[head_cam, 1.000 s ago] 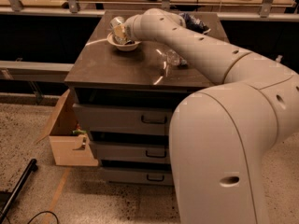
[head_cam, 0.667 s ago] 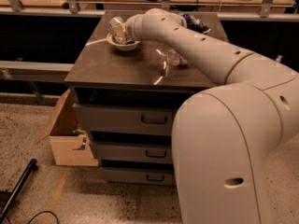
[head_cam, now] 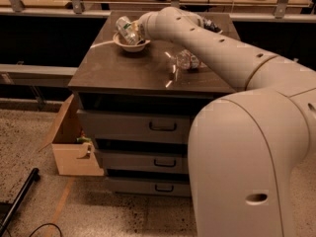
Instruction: Pick 7up can from paper bowl and place on counter
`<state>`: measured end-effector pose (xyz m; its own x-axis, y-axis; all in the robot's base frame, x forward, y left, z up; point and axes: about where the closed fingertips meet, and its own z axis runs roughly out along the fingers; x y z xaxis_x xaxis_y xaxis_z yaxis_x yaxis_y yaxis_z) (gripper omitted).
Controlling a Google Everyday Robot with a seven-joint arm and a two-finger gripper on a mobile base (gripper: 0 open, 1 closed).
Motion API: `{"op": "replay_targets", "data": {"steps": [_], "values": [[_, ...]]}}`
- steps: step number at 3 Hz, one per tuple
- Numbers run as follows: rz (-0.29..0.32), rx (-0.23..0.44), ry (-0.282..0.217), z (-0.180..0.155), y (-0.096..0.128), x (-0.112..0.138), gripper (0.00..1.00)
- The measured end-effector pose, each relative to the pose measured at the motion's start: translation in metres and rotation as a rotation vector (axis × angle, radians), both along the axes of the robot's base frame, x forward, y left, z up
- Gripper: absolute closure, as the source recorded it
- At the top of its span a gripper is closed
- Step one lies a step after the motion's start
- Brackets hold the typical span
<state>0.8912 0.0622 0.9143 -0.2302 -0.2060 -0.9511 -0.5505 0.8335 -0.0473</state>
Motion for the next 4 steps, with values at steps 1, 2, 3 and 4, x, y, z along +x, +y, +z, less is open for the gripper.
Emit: {"op": "replay_targets", "data": {"steps": [1, 2, 3, 4], "values": [[0.009, -0.003, -0.006, 0.0030, -0.0045, -0.0011, 0.84], [0.024, -0.005, -0.011, 0.0046, -0.0039, -0.0007, 0.60], [0.034, -0.004, -0.013, 0.0071, -0.0034, 0.0004, 0.36], [0.050, -0.002, -0.010, 0.0093, -0.0008, -0.0004, 0.13]]}}
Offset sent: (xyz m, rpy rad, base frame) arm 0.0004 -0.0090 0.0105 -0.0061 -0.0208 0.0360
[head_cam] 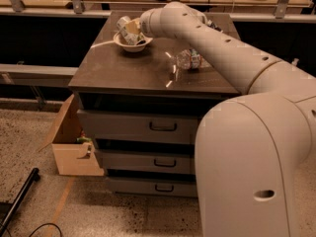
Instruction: Pick 7up can from paper bowl and place on counter
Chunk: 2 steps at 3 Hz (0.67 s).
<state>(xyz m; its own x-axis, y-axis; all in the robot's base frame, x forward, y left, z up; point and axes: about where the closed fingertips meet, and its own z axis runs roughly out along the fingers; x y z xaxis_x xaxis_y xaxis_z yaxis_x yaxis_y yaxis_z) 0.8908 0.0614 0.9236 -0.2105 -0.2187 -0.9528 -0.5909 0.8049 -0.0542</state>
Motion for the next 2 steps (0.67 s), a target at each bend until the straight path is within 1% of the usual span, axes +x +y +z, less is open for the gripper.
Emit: {"op": "replay_targets", "data": {"steps": [1, 2], "values": [[0.013, 0.001, 0.006, -0.001, 0.004, 0.000, 0.00], [0.033, 0.003, 0.012, -0.008, 0.015, 0.001, 0.00]]}}
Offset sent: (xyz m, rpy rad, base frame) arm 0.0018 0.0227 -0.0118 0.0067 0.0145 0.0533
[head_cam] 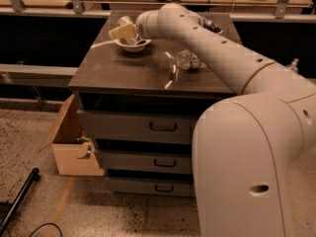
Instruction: Pick 7up can from paper bowl and place on counter
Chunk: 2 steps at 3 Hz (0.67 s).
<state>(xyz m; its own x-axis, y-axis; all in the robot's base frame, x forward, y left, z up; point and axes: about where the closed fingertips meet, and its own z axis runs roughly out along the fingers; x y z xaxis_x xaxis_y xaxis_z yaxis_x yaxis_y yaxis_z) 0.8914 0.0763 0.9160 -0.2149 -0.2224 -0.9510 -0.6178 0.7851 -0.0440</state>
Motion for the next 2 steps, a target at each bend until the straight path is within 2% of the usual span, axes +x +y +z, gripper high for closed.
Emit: {"op": "replay_targets", "data": {"steps": [2], "values": [[0.040, 0.006, 0.008, -0.0124, 0.0205, 0.0051, 0.00]]}}
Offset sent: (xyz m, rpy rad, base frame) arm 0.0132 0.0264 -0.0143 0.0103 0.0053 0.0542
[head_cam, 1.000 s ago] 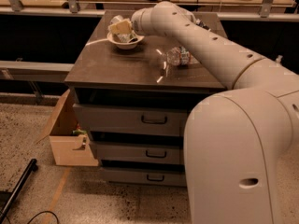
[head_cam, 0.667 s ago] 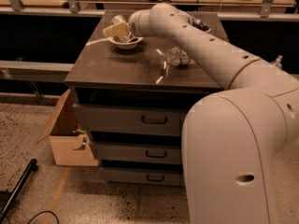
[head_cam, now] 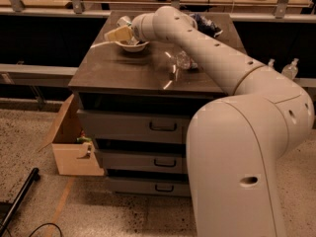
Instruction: Pick 7up can from paper bowl and place on counter
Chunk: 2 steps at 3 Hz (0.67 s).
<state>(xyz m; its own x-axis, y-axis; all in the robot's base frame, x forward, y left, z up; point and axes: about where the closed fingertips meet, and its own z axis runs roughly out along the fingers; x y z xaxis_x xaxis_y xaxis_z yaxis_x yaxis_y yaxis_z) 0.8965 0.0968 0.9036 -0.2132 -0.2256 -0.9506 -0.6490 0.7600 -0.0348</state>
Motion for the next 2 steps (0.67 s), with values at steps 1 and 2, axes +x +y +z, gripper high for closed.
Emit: {"op": "replay_targets", "data": {"steps": [1, 2], "values": [[0.008, -0.002, 0.006, -0.0044, 0.0045, 0.0049, 0.14], [0.016, -0.007, 0.016, -0.0088, 0.0076, 0.0068, 0.21]]}}
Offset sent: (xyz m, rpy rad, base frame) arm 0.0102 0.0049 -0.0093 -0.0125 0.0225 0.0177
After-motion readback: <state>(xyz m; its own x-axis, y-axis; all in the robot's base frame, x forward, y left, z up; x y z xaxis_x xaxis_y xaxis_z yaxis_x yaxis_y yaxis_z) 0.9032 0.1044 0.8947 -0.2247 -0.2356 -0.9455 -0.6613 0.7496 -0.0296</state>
